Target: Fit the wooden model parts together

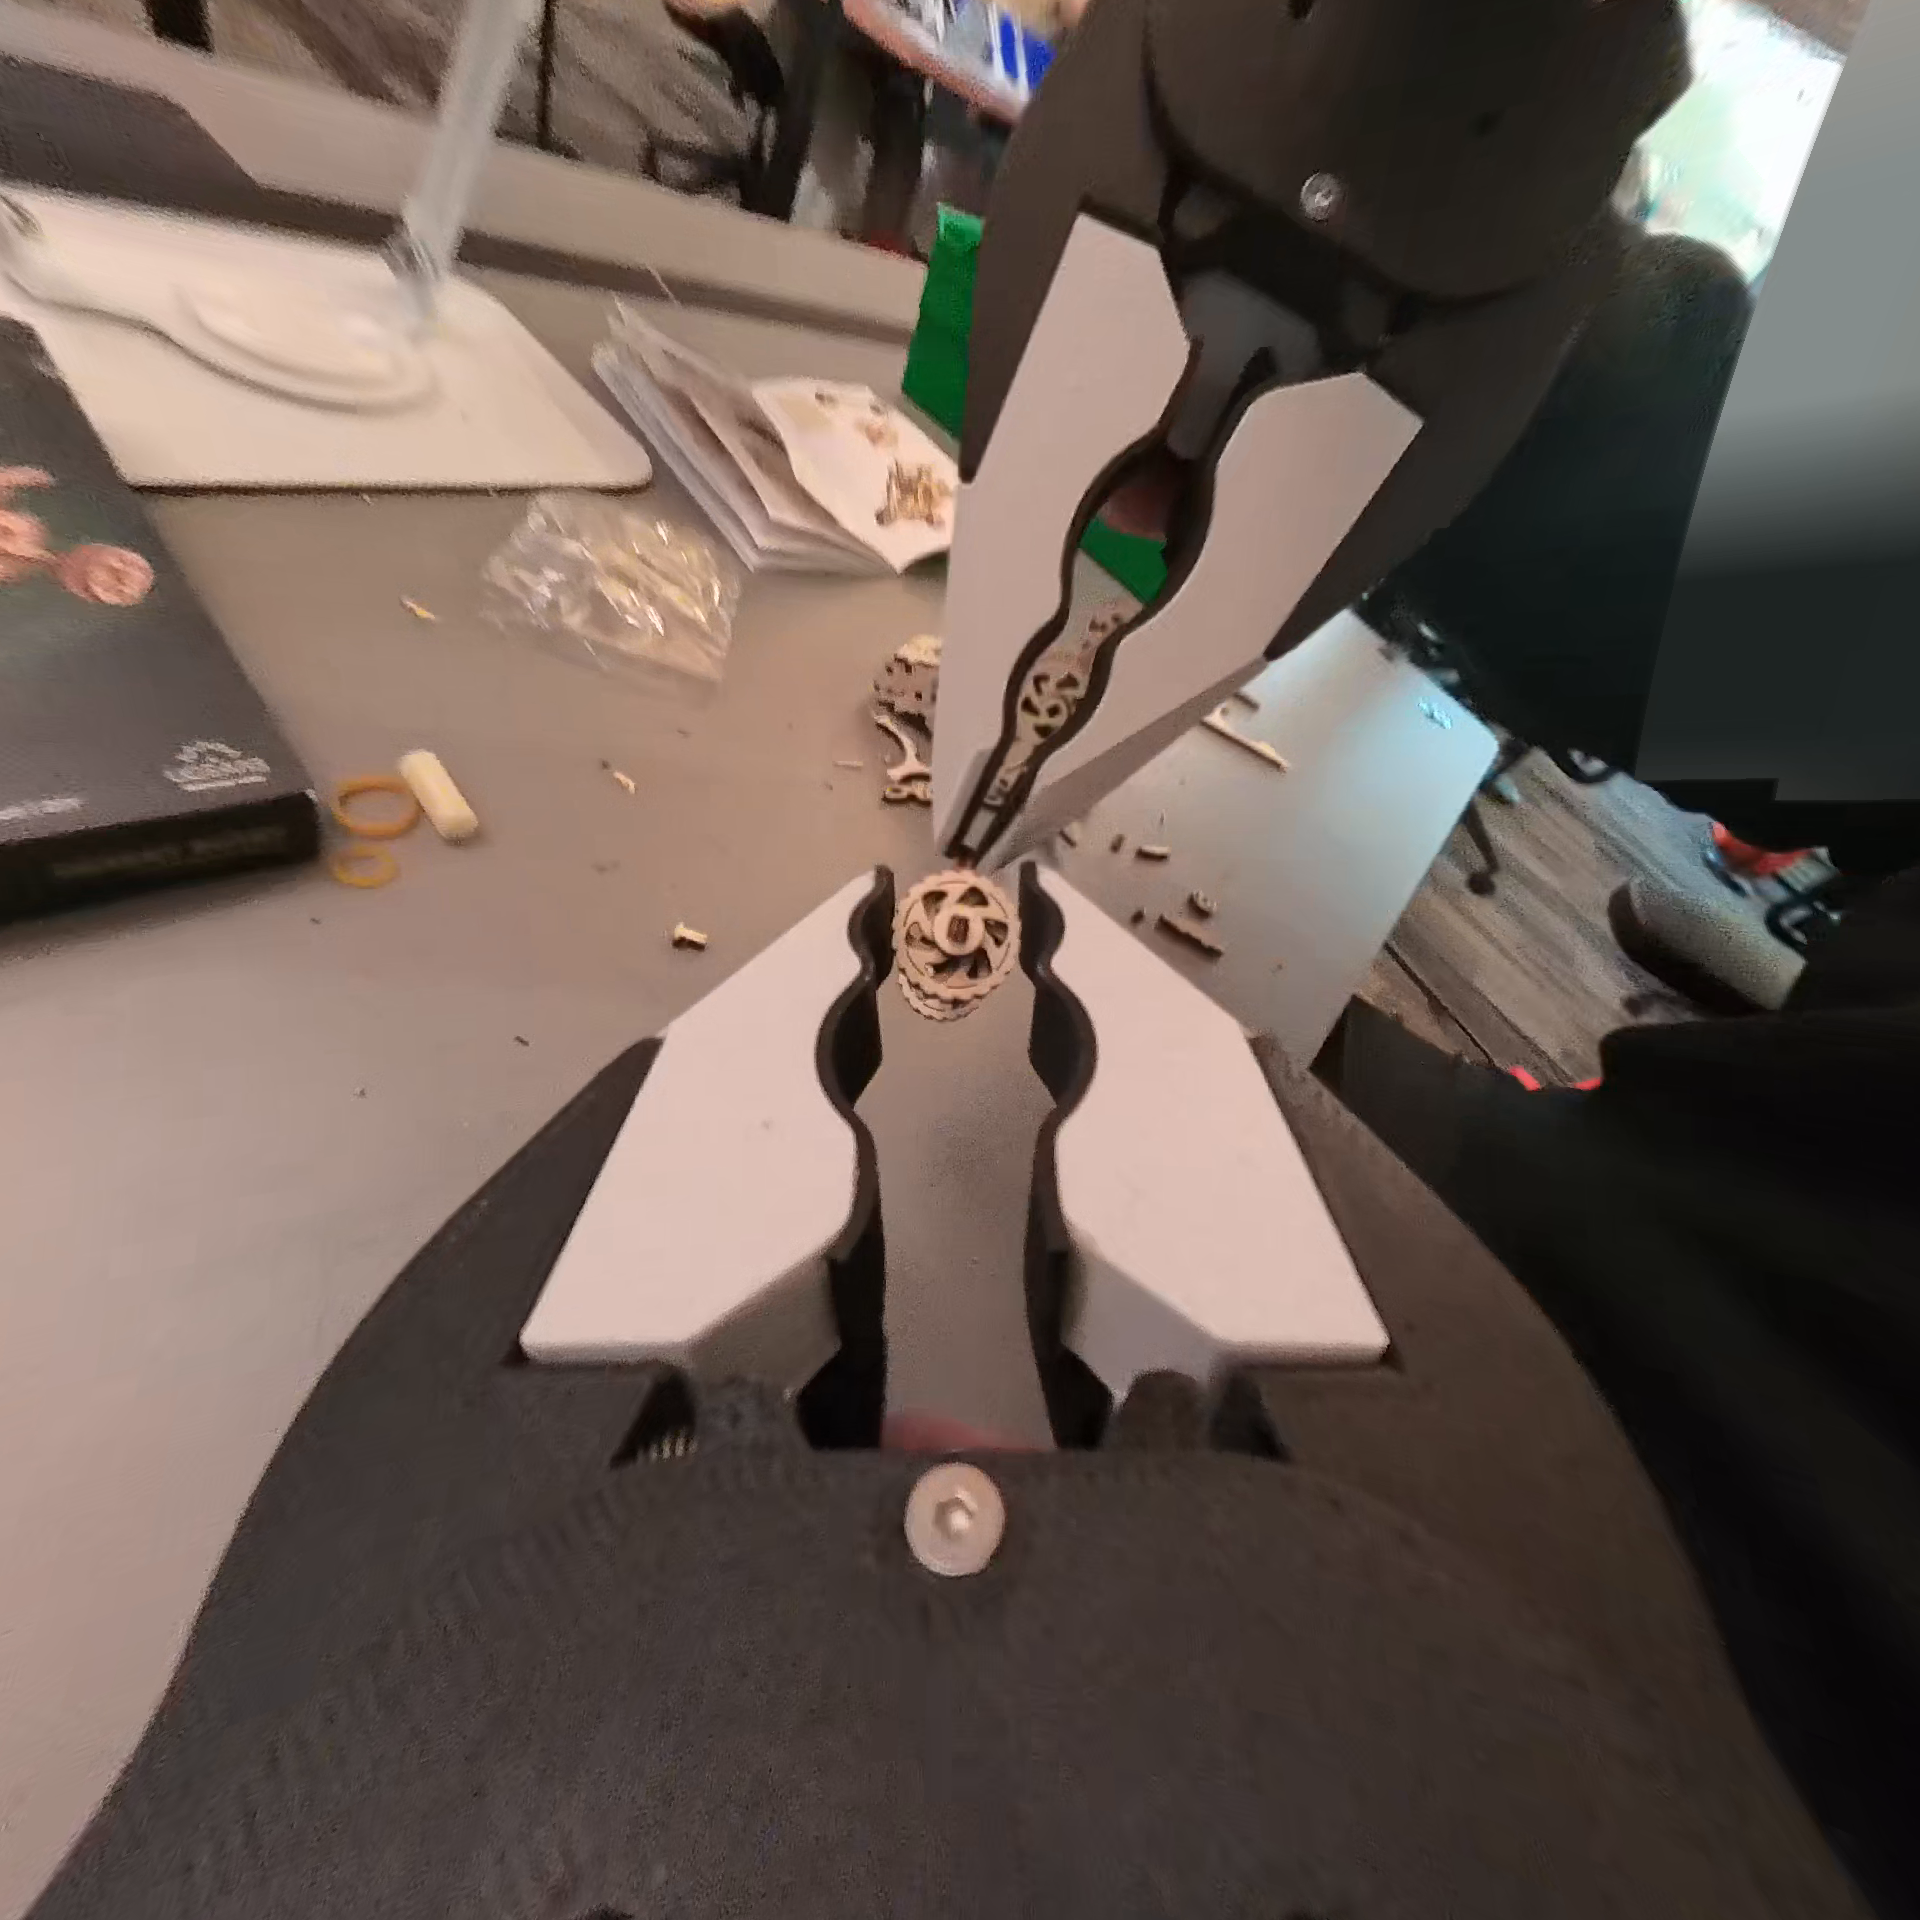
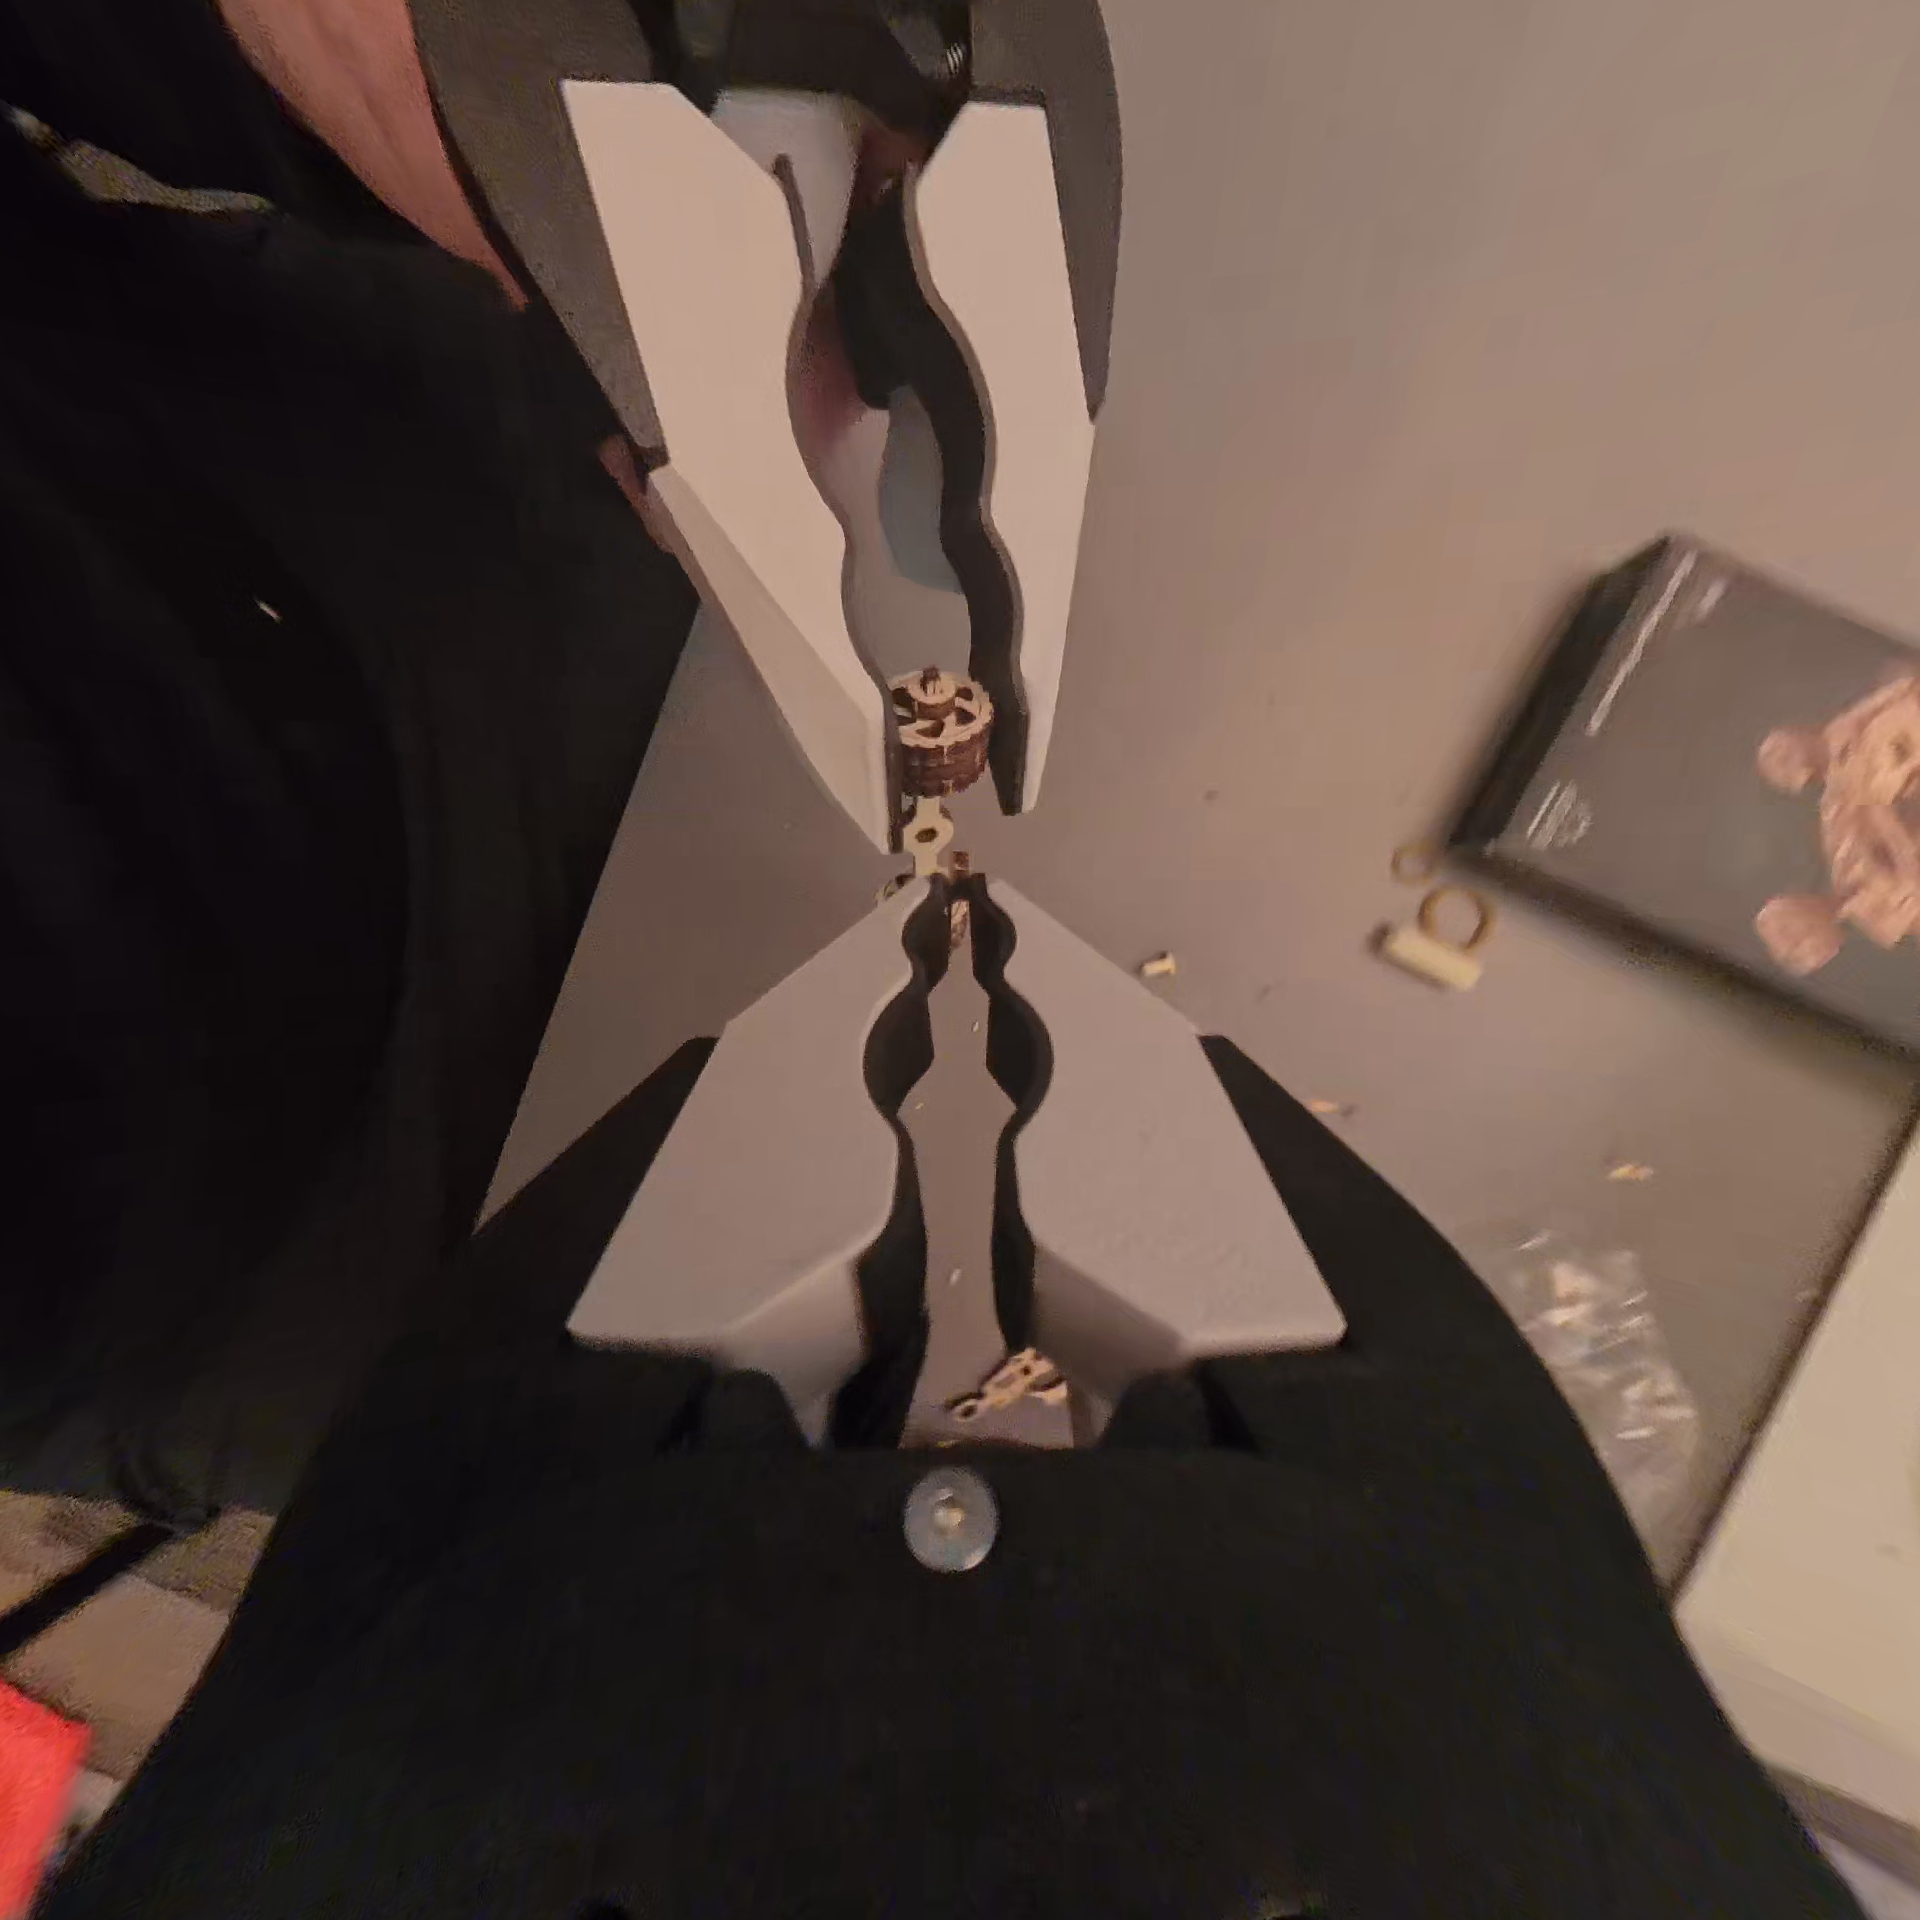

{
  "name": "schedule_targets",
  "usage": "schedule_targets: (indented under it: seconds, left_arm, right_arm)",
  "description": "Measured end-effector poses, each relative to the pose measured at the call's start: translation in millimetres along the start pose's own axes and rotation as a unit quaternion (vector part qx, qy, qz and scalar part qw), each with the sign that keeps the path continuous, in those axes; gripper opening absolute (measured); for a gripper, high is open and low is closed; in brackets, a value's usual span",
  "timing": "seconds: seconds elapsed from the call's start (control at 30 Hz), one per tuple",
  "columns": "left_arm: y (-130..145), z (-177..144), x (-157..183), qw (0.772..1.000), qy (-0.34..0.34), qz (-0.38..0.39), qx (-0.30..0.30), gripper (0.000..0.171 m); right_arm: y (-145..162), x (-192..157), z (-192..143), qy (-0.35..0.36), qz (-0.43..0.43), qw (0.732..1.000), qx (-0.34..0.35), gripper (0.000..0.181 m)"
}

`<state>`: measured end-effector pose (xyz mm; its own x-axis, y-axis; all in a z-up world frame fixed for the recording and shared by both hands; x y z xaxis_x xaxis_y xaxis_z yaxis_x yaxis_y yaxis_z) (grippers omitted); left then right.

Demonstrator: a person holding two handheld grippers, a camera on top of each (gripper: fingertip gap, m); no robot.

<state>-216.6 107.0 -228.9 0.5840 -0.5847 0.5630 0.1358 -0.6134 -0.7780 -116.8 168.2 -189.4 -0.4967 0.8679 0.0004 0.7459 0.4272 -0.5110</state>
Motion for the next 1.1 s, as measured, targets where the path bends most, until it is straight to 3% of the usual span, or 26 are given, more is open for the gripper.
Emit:
schedule_targets:
  seconds: [0.2,0.33,0.53,0.63,0.83,0.97,1.1]
  left_arm:
    - [16.6,25.9,-35.9,0.986,0.035,-0.112,-0.121,0.021]
    - [19.9,28.9,-45.6,0.977,0.04,-0.138,-0.156,0.021]
    - [17.6,21.6,-60.4,0.976,0.018,-0.141,-0.165,0.022]
    - [19.3,18.4,-65.0,0.976,0.001,-0.148,-0.159,0.024]
    - [19.3,8.1,-67.4,0.978,-0.062,-0.154,-0.129,0.045]
    - [17.3,-16.7,-46.6,0.976,-0.137,-0.135,-0.102,0.054]
    - [36.9,-25.1,-15.4,0.971,-0.193,-0.084,-0.115,0.071]
  right_arm:
    - [30.2,-8.2,27.9,0.014,0.112,0.994,0.009,0.001]
    - [43.9,-7.9,54.3,0.003,0.159,0.987,0.013,0.001]
    - [37.9,-6.7,67.0,0.039,0.153,0.987,-0.038,0.001]
    - [33.4,-5.3,68.8,0.031,0.16,0.987,-0.015,0.001]
    - [34.9,-8.5,76.1,0.034,0.174,0.984,-0.006,0.001]
    - [32.6,-9.7,77.4,0.036,0.173,0.984,0.008,0.001]
    - [29.8,-10.1,75.5,0.023,0.17,0.985,0.03,0.001]
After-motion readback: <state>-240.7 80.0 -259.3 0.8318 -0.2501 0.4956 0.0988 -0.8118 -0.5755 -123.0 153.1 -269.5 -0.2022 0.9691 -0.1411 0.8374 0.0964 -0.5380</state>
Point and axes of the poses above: each gripper's, where its closed fingertips meet, z out along the fingers, y out of its underside, x = y × z across the jaws, the point moved 8 cm from there along -z, back along the fingers, and after that the axes turned 9 degrees about -z, right-handed, at the moved point
